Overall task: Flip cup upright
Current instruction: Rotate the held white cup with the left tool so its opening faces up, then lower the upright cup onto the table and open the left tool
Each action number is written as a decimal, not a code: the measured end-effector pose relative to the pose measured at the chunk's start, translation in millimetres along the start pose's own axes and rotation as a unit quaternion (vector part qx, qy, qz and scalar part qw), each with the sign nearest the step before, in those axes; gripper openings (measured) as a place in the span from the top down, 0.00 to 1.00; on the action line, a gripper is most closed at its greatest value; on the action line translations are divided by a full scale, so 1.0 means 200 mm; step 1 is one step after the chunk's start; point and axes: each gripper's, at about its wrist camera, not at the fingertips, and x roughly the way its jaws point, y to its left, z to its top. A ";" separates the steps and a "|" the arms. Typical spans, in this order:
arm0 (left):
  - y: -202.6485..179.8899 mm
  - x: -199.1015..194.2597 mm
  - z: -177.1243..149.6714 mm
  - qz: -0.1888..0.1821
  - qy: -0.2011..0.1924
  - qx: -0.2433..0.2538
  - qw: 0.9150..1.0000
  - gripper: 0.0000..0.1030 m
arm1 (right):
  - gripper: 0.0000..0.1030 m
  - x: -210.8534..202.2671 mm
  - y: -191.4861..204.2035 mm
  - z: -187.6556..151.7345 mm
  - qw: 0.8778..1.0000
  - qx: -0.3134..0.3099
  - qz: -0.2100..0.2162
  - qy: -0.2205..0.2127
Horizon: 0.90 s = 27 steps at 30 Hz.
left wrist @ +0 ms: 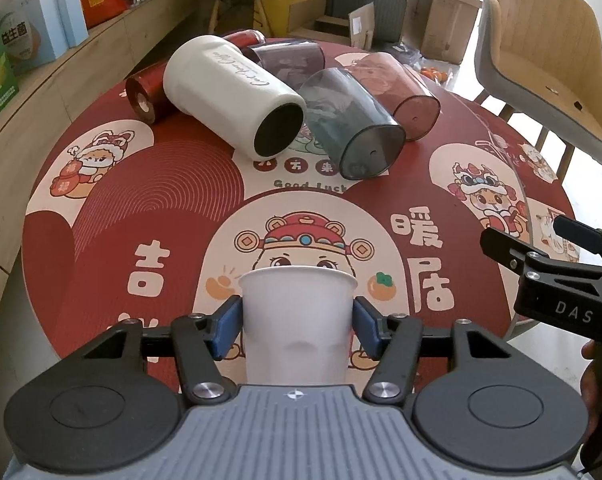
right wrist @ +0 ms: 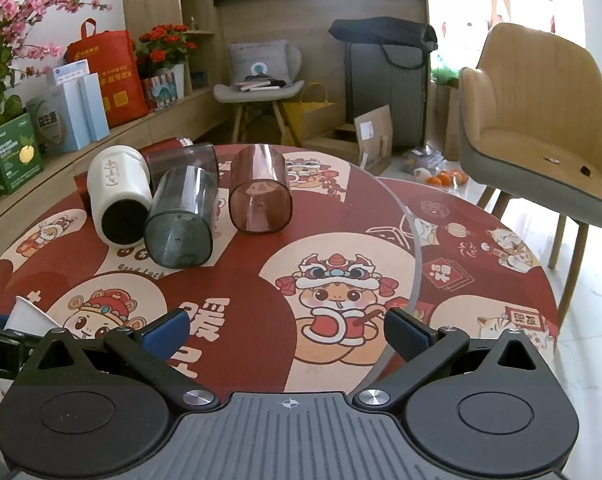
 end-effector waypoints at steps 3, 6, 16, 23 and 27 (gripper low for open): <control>0.01 0.00 0.00 -0.008 -0.001 -0.008 1.000 0.40 | 0.00 0.00 0.00 0.00 1.000 0.001 0.000 0.000; 0.04 -0.02 -0.01 -0.009 -0.013 -0.020 1.000 0.40 | 0.00 0.00 0.00 0.00 1.000 0.003 0.000 -0.002; 0.10 -0.07 0.02 0.017 -0.081 -0.017 0.996 0.40 | 0.00 -0.01 0.02 -0.01 1.000 0.006 0.002 -0.005; 0.17 -0.03 0.04 0.044 -0.117 -0.016 0.992 0.40 | 0.00 0.01 0.04 -0.01 1.000 0.005 0.001 0.000; 0.14 -0.05 -0.02 0.040 -0.124 -0.001 0.992 0.41 | 0.00 0.01 0.06 -0.01 1.000 -0.001 0.003 0.000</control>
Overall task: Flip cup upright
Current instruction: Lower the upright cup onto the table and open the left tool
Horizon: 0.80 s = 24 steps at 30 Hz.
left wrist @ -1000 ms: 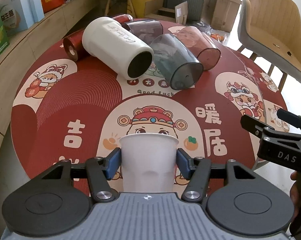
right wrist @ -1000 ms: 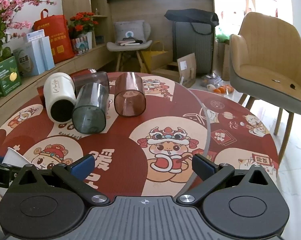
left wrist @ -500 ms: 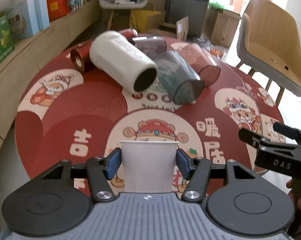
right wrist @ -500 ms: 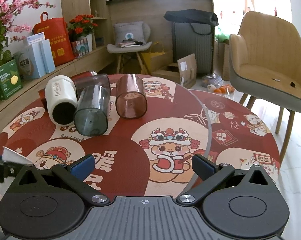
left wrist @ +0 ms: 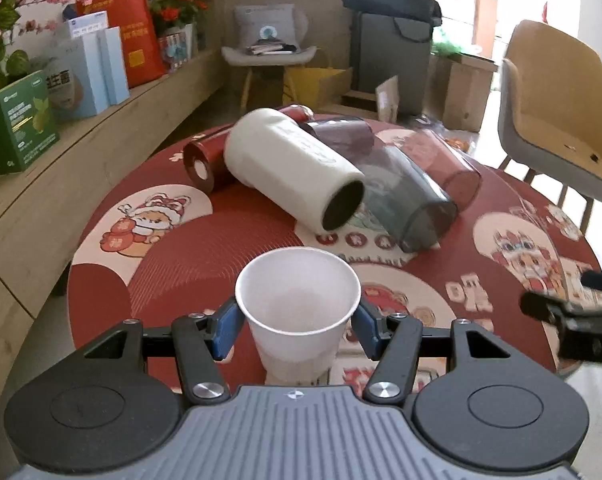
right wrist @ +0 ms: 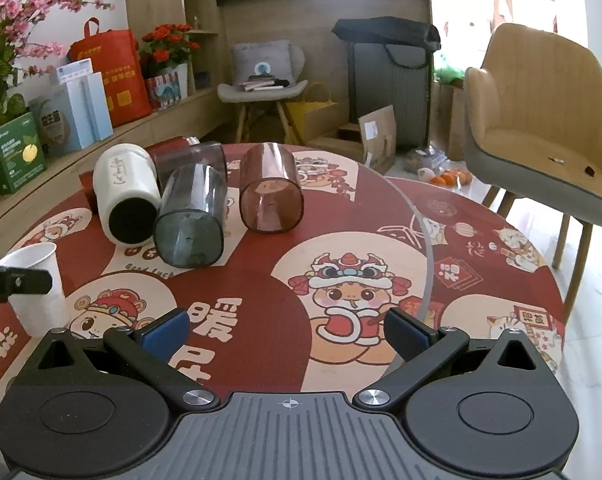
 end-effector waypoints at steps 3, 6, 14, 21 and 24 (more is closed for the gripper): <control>-0.01 -0.02 -0.03 -0.003 0.001 0.006 1.000 0.41 | 0.00 0.00 0.01 0.00 1.000 0.000 0.002 0.002; 0.02 -0.02 -0.03 -0.012 0.008 -0.007 1.000 0.41 | 0.00 0.00 0.02 0.00 1.000 -0.001 0.007 0.002; 0.03 -0.01 -0.04 -0.028 0.026 -0.019 0.999 0.33 | 0.00 0.00 0.05 -0.01 1.000 -0.009 0.021 0.002; 0.02 -0.08 -0.06 -0.012 0.006 -0.001 1.000 0.10 | 0.00 0.00 0.08 -0.01 1.000 -0.006 0.028 0.003; 0.04 -0.12 -0.07 -0.010 0.005 -0.006 1.000 0.09 | 0.00 -0.01 0.11 -0.01 0.999 -0.010 0.030 0.005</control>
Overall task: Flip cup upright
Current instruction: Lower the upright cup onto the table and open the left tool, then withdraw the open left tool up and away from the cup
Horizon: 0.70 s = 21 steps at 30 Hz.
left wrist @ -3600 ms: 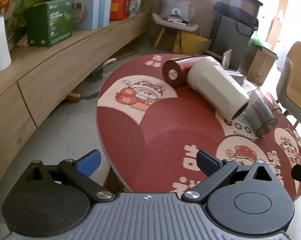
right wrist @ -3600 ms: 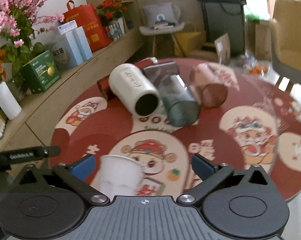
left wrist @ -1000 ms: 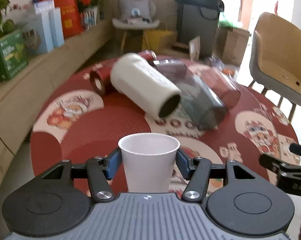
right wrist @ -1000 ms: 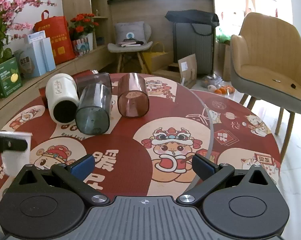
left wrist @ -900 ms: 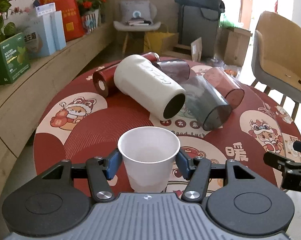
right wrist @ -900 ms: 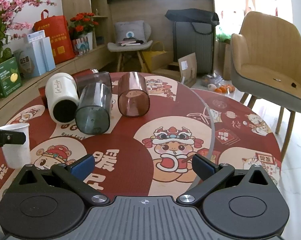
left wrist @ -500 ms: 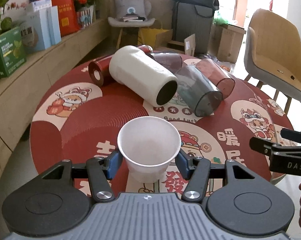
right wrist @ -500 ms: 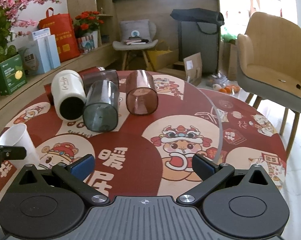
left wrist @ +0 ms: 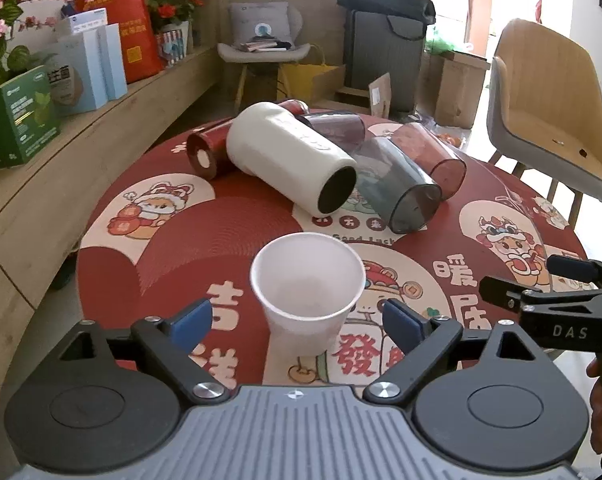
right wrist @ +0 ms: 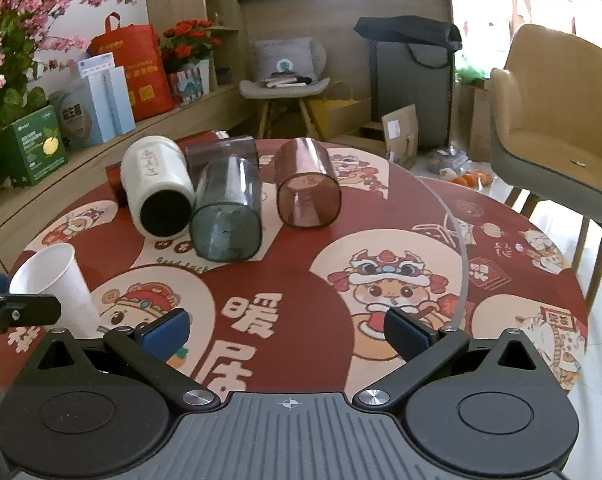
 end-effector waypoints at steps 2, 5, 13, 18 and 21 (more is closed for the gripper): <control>0.02 -0.03 -0.02 0.004 -0.002 0.001 1.000 0.07 | 0.00 -0.02 0.03 -0.01 1.000 -0.006 0.001 -0.003; 0.05 -0.08 -0.05 0.017 -0.006 0.006 1.000 0.05 | 0.00 -0.05 0.08 -0.03 1.000 -0.015 -0.005 -0.010; 0.17 -0.14 -0.14 0.024 0.004 -0.022 0.999 0.04 | 0.00 -0.20 0.20 -0.05 0.999 -0.020 -0.030 -0.037; 0.21 -0.16 -0.17 0.018 0.003 -0.025 1.000 0.04 | 0.00 -0.27 0.29 -0.09 0.998 -0.026 -0.037 -0.038; 0.22 -0.16 -0.19 0.021 0.005 -0.025 0.999 0.03 | 0.00 -0.29 0.33 -0.10 0.998 -0.029 -0.039 -0.040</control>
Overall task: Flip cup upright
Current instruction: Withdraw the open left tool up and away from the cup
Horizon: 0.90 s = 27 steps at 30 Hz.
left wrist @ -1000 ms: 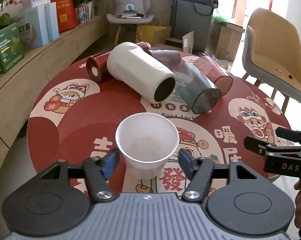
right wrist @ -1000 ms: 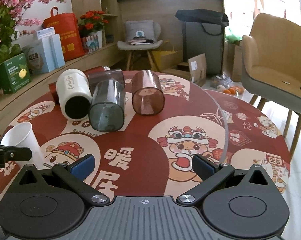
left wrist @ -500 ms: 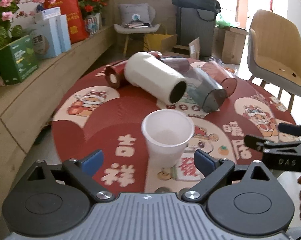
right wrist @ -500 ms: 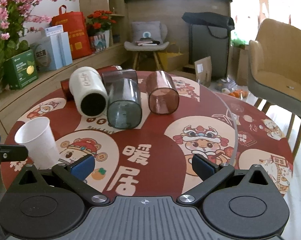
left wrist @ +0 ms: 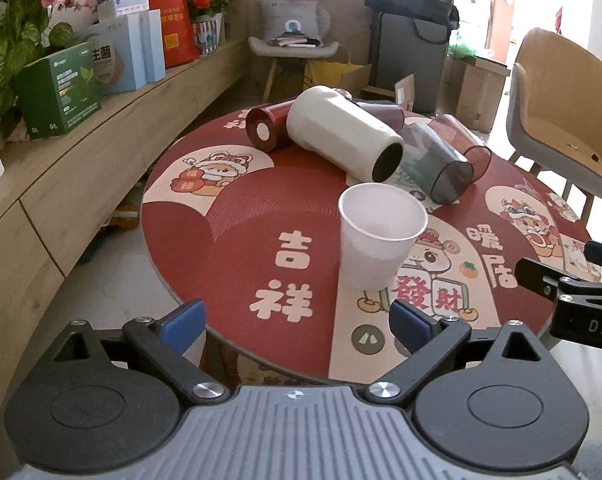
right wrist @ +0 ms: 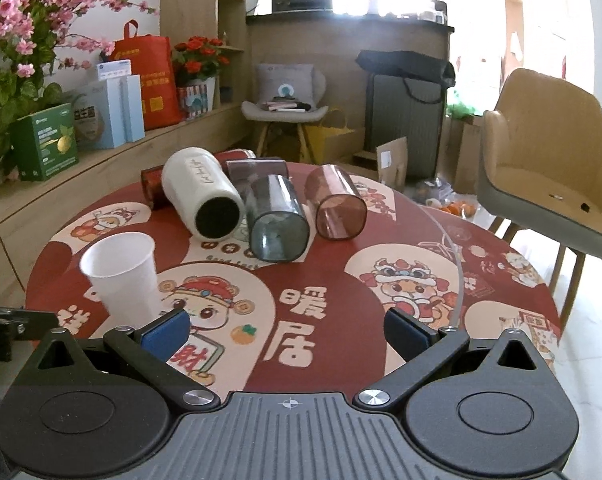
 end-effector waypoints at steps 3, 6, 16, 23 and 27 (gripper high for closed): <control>0.01 0.02 -0.02 0.001 0.005 -0.007 1.000 0.03 | 0.00 0.00 0.03 0.00 1.000 -0.001 -0.003 0.000; 0.02 0.05 -0.05 0.007 0.009 -0.008 1.000 0.03 | 0.00 0.00 0.05 -0.01 1.000 -0.006 -0.005 -0.003; 0.03 0.10 -0.09 0.018 0.019 0.001 1.000 0.03 | 0.00 0.05 0.02 -0.05 1.000 0.004 -0.027 0.006; 0.02 0.09 -0.09 0.023 0.013 0.002 1.000 0.03 | 0.00 0.09 0.01 -0.07 0.999 0.004 -0.029 0.017; 0.02 0.08 -0.08 0.024 0.009 0.001 1.000 0.03 | 0.00 0.10 0.01 -0.08 0.999 0.004 -0.028 0.024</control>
